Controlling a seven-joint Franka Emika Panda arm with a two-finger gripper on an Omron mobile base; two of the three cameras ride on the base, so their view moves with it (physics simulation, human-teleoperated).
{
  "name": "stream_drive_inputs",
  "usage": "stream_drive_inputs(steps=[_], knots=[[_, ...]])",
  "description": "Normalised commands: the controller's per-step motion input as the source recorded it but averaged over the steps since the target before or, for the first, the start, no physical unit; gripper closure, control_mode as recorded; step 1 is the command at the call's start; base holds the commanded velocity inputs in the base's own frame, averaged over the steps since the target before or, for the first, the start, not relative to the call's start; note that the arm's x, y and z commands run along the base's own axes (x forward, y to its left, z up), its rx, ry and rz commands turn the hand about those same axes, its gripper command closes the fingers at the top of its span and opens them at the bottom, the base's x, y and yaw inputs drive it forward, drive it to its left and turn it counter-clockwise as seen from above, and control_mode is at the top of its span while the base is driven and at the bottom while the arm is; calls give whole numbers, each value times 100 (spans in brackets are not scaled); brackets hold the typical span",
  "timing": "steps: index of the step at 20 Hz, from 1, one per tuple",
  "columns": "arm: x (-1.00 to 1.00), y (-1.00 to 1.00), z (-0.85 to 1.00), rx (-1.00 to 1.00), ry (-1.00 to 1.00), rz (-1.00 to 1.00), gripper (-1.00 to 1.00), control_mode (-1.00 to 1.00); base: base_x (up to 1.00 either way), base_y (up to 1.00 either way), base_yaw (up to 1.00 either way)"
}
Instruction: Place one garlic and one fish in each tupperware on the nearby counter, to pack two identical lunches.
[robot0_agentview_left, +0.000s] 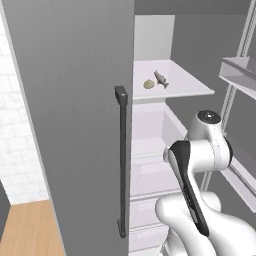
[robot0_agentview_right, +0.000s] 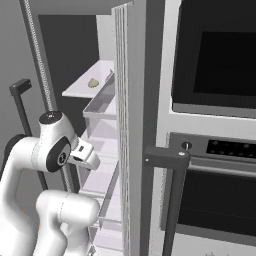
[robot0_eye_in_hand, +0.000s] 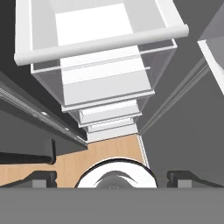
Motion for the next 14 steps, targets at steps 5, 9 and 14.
stream_drive_inputs(steps=[5, 9, 14], knots=[[5, 0, 29, 0, -31, 7, -100, -100, 0, 0, 0], [13, 0, 80, -1, -48, 7, -100, -100, 0, 0, 0], [1, 4, 99, -8, -49, 0, -100, -100, 0, 0, 0]])
